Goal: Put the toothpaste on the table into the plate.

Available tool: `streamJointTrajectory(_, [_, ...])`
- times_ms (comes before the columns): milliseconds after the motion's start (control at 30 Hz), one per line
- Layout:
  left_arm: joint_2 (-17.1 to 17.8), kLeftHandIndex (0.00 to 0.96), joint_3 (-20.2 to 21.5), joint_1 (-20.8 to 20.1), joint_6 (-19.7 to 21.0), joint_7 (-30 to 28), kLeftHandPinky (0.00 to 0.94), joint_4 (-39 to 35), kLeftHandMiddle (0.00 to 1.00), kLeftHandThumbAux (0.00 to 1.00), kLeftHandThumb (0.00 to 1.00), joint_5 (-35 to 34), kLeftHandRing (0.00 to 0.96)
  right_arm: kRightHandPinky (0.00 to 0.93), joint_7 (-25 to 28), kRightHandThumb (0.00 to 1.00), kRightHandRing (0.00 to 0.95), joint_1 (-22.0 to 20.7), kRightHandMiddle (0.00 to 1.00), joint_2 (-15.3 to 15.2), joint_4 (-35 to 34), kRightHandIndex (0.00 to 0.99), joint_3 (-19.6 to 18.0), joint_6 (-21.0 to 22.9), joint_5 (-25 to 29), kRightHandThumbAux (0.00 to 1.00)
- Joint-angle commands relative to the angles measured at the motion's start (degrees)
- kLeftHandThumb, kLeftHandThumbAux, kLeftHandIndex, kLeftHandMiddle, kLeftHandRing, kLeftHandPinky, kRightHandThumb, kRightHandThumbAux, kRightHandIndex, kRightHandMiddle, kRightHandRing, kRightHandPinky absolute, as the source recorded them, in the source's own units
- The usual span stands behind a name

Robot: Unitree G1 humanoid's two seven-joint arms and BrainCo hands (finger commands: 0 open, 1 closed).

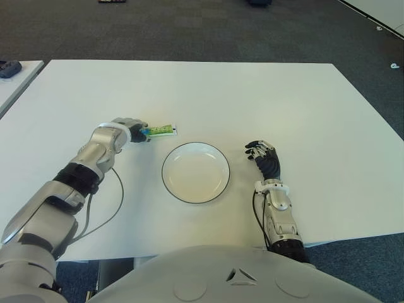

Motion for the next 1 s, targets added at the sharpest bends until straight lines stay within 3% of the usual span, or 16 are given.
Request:
streamJointTrajectory(33, [-2.66, 0.0, 0.72, 1.62, 2.93, 2.98, 0.0, 0.44, 0.0, 0.243, 0.485, 0.07, 0.0, 0.525, -0.17, 0.708, 0.49, 0.85, 0.476, 0.41, 0.59, 0.431, -0.09, 1.46, 0.19, 0.729])
streamJointTrajectory(467, [-9.29, 0.0, -0.51, 5.27, 11.23, 11.7, 0.0, 1.31, 0.0, 0.215, 0.49, 1.72, 0.0, 0.519, -0.22, 0.707, 0.493, 1.69, 0.483, 0.59, -0.93, 0.43, -0.17, 2.1, 0.47, 0.73])
streamJointTrajectory(733, [-13.81, 0.0, -0.29, 3.95, 9.93, 19.61, 0.0, 11.42, 0.0, 0.214, 0.5, -0.51, 0.0, 0.524, 0.4, 0.707, 0.497, 2.25, 0.484, 0.66, -1.54, 0.43, -0.47, 2.0, 1.42, 0.729])
streamJointTrajectory(1000, [-13.75, 0.0, -0.19, 4.68, 8.2, 21.84, 0.0, 11.73, 0.0, 0.238, 0.514, -1.58, 0.0, 0.486, 0.63, 0.709, 0.478, 2.66, 0.471, 1.12, -2.2, 0.43, -0.91, 2.28, 2.25, 0.729])
